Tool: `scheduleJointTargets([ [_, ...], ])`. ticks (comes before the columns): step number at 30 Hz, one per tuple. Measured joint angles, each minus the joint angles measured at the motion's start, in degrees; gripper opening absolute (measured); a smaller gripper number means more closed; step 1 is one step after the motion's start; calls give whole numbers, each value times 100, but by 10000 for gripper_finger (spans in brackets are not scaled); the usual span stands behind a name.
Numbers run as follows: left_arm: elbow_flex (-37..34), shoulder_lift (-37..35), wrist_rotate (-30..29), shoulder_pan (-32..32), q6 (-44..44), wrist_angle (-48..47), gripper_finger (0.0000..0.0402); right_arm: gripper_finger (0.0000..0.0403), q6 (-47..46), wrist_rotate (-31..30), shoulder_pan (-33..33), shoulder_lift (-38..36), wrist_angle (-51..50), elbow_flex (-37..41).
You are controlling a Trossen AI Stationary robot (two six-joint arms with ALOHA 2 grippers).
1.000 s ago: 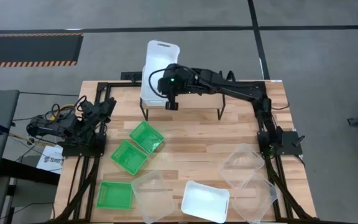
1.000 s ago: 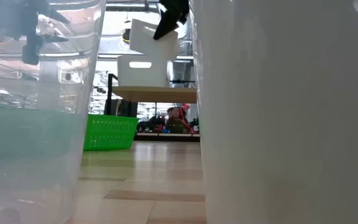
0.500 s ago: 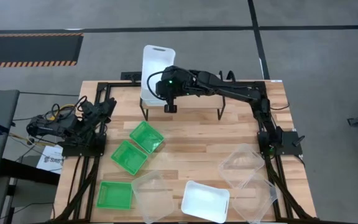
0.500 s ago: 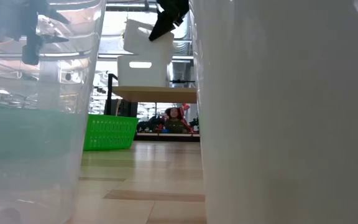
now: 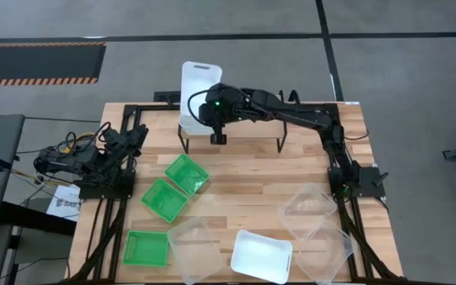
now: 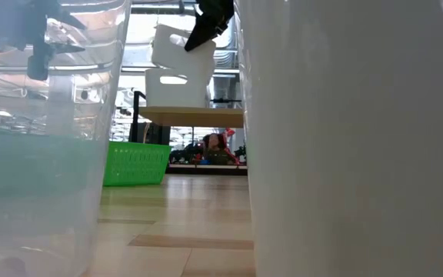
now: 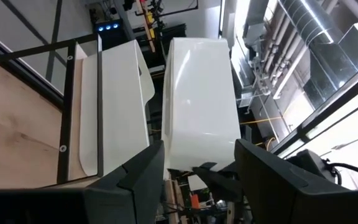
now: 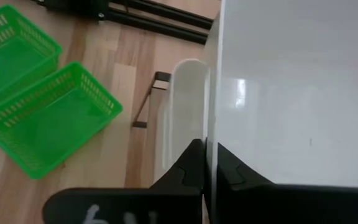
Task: Stack baskets on shelf by color
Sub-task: Stack the top white bin on the white bin on the shelf
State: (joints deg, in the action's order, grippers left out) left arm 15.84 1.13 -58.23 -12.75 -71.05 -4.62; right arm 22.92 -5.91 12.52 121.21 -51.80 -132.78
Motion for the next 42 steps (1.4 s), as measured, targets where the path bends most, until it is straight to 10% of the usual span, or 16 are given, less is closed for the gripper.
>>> scheduleJointTargets([
  [42, 0, 0, -33, -2, -56, -2, 185, 52, 174, 326, 186, -2, -47, 294],
])
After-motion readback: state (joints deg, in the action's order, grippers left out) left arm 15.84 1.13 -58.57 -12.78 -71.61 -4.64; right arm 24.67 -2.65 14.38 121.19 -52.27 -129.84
